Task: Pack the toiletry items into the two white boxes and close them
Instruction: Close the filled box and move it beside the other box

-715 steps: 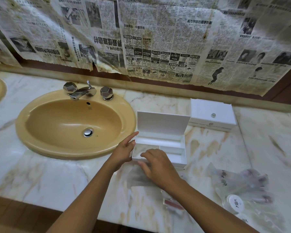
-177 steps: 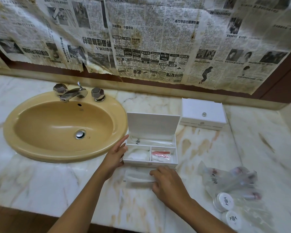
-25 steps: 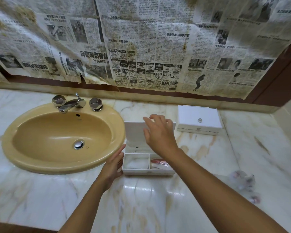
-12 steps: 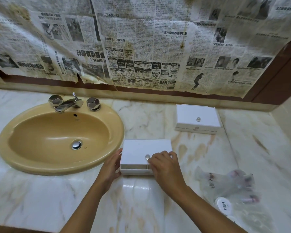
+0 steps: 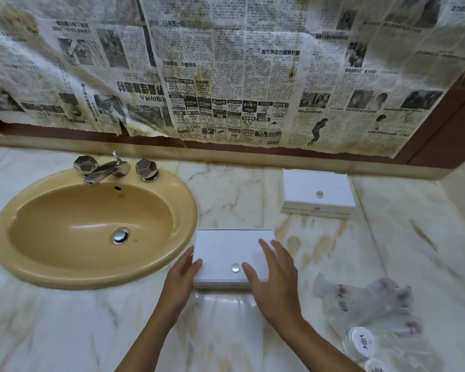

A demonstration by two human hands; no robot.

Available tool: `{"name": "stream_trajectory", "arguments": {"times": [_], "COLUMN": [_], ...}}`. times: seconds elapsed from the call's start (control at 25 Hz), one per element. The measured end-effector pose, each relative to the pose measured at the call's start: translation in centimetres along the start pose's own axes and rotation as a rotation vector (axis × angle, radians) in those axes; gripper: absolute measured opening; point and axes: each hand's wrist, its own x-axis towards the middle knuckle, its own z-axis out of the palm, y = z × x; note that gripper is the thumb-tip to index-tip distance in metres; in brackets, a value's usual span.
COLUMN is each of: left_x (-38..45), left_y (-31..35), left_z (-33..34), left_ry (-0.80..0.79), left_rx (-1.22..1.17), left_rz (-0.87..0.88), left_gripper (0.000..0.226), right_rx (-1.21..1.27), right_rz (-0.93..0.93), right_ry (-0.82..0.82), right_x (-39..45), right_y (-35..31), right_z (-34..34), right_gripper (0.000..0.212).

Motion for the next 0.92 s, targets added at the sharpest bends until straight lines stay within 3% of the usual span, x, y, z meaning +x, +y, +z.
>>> {"name": "stream_trajectory", "arguments": {"times": [0.08, 0.16, 0.4, 0.68, 0.92], "left_x": [-0.2, -0.2, 2.8, 11.2, 16.0], "left_y": [0.3, 0.5, 2.7, 8.6, 9.6], "left_z": [0.3, 0.6, 1.6, 3.5, 4.2], "left_ry": [-0.005, -0.009, -0.013, -0.065, -0.028], "left_rx": [0.005, 0.012, 0.066, 0.107, 0.101], "left_rz": [0.015, 0.025, 0.102, 0.206, 0.174], "left_gripper": [0.032, 0.031, 0.039, 0.024, 0.021], "right_rx": [0.248, 0.366, 0.475, 0.497, 0.509], "right_rz": [0.214, 0.278, 0.315, 0.278, 0.312], "right_ry": [-0.075, -0.085, -0.042, -0.005, -0.021], "right_x": [0.2, 0.6, 4.7, 14.8, 19.8], "right_y": [-0.1, -0.4, -1.5, -2.2, -2.0], "right_z": [-0.2, -0.2, -0.1, 0.3, 1.8], "right_gripper": [0.064, 0.062, 0.056, 0.054, 0.054]}}
